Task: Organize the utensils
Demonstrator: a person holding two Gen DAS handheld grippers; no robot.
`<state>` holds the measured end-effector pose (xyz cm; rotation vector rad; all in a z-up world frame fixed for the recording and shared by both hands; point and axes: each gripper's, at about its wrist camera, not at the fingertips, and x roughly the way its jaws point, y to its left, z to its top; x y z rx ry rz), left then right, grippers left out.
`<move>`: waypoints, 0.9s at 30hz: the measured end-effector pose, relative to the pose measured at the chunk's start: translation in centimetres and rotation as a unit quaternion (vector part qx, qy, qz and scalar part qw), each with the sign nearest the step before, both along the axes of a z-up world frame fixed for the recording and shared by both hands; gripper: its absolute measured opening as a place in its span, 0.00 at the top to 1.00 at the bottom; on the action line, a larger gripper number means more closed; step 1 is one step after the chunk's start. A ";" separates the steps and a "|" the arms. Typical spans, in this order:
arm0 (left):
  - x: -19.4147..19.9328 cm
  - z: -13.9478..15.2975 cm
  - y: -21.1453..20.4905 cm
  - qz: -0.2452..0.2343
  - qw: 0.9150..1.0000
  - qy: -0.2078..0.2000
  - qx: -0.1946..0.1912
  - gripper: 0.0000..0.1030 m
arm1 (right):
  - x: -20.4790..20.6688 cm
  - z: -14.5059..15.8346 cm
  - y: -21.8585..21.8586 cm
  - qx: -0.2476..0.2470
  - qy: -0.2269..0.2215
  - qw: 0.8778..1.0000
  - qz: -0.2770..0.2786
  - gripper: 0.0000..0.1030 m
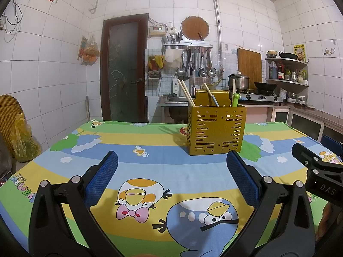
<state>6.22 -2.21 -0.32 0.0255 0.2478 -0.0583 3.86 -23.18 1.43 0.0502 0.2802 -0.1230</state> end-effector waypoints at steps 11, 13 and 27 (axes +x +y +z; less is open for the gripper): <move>0.0 0.0 0.0 0.000 1.000 0.000 0.000 0.05 | 0.0 -0.1 0.0 0.000 -0.001 1.000 0.000 0.05; 0.0 0.0 0.0 0.000 1.000 0.000 0.000 0.05 | 0.0 -0.1 0.0 0.000 -0.001 1.000 0.000 0.05; -0.4 0.3 -0.1 0.001 1.000 -0.004 0.001 0.05 | 0.0 0.0 -0.2 0.000 -0.001 1.000 -0.001 0.05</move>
